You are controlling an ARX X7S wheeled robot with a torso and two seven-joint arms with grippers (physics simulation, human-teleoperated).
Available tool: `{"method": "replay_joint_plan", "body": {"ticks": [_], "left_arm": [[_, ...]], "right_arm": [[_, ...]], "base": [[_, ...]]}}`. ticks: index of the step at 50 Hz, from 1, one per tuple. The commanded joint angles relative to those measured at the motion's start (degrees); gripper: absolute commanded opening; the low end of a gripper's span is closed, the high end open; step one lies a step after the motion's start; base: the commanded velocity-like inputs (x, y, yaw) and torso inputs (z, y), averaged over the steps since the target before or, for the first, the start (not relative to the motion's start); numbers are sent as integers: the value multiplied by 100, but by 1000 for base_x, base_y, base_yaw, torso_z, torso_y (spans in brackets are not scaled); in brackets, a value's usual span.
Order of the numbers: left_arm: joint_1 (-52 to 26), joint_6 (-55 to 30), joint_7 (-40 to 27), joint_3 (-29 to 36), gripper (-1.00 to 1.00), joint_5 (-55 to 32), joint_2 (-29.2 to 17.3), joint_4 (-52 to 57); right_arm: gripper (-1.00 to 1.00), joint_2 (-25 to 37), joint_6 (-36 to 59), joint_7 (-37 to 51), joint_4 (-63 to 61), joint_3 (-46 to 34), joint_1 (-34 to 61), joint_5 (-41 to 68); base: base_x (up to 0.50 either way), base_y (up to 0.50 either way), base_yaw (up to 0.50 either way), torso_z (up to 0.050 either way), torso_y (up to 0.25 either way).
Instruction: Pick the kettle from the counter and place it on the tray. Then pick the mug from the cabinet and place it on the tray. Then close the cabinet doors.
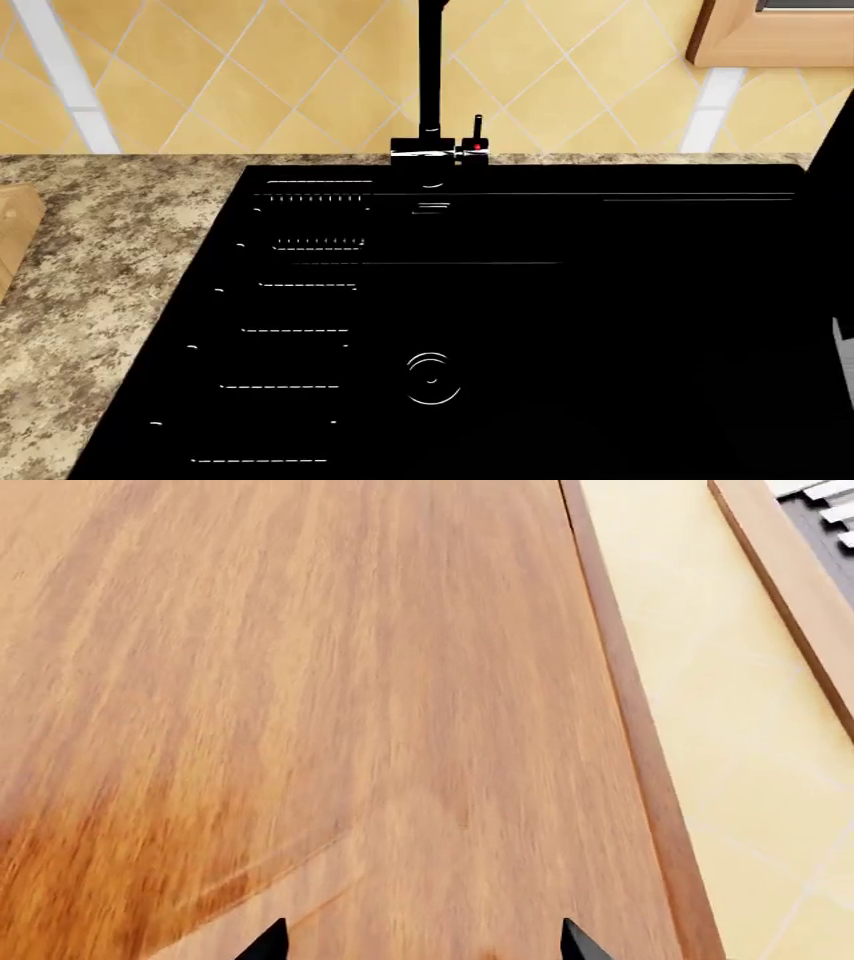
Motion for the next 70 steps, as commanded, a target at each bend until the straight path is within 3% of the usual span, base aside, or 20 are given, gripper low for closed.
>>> {"method": "replay_joint_plan", "body": {"ticks": [1, 27, 30, 36, 46, 59, 70], "left_arm": [[66, 25, 14, -26, 100, 15, 13, -5], [401, 93, 216, -111, 100, 231, 239, -81], [447, 107, 194, -186, 100, 186, 228, -71], [414, 120, 158, -184, 100, 148, 193, -60], [415, 137, 160, -181, 100, 144, 181, -71], [619, 167, 306, -199, 100, 310, 344, -109], [787, 197, 404, -238, 100, 415, 461, -130]], "right_arm": [[100, -201, 980, -380, 2130, -1358, -682, 459], [100, -125, 965, -1083, 2147, -3590, -962, -479], [100, -94, 1260, -896, 1950, -2737, -687, 130], [100, -120, 1384, -726, 1811, -1894, -488, 774], [100, -141, 1217, -701, 2013, -2020, -626, 725], [100, -204, 984, -982, 2401, -3732, -1040, -294], [100, -295, 754, -1051, 2636, -4470, -1205, -678]], "base": [[0, 4, 5, 0, 0], [5, 4, 5, 0, 0], [4, 1, 4, 0, 0], [2, 2, 3, 0, 0], [4, 1, 2, 0, 0], [4, 3, 4, 0, 0], [4, 3, 4, 0, 0]]}}
